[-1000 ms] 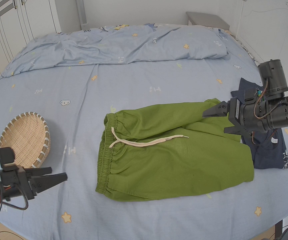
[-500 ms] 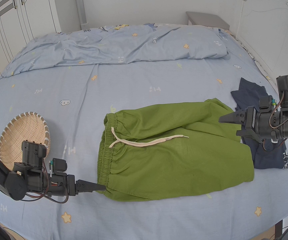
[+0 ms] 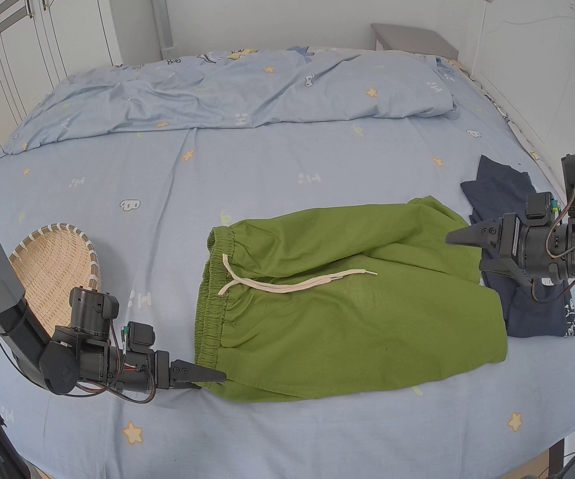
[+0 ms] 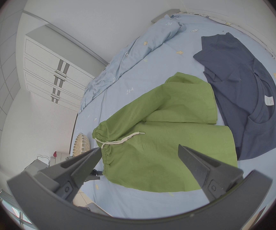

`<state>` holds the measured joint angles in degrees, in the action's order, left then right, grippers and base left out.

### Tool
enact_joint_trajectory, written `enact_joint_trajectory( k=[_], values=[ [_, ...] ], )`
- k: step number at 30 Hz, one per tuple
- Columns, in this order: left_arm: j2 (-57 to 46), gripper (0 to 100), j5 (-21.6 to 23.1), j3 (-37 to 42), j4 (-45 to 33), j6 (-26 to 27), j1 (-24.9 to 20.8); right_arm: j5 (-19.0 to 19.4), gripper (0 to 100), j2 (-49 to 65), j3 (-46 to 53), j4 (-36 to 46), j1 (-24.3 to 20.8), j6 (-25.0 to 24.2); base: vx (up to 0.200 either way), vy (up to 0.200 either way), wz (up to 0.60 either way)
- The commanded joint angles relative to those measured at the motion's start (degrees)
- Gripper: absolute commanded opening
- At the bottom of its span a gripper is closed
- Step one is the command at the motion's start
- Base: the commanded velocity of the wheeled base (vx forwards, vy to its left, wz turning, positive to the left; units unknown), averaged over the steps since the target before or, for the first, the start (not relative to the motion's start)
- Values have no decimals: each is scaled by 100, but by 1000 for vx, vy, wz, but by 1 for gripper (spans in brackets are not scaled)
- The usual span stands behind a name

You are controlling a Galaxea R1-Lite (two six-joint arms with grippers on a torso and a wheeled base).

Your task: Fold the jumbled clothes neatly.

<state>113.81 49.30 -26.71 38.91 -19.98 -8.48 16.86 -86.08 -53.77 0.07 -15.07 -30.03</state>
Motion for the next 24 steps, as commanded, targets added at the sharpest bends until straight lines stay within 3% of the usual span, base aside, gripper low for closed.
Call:
enact_joint_trajectory(
  k=[1, 2, 15, 22, 24],
  values=[
    [53, 100, -26, -62, -6, -6, 5, 2, 100, 3, -2, 1, 4, -3, 0, 0, 0],
    [53, 0, -26, -62, -6, -6, 5, 2, 100, 3, -2, 1, -14, -3, 0, 0, 0],
    [-8, 0, -26, 17, -77, -208, 101, 10, 100, -14, 139, 10, -23, -12, 0, 0, 0],
    [-834, 0, 62, 746, 64, -340, 673, 151, 100, 3, 684, 19, 39, 5, 0, 0, 0],
    [-1230, 0, 71, 1019, 20, -349, 866, 467, 100, 21, 1035, 19, 74, 14, 0, 0, 0]
  ],
)
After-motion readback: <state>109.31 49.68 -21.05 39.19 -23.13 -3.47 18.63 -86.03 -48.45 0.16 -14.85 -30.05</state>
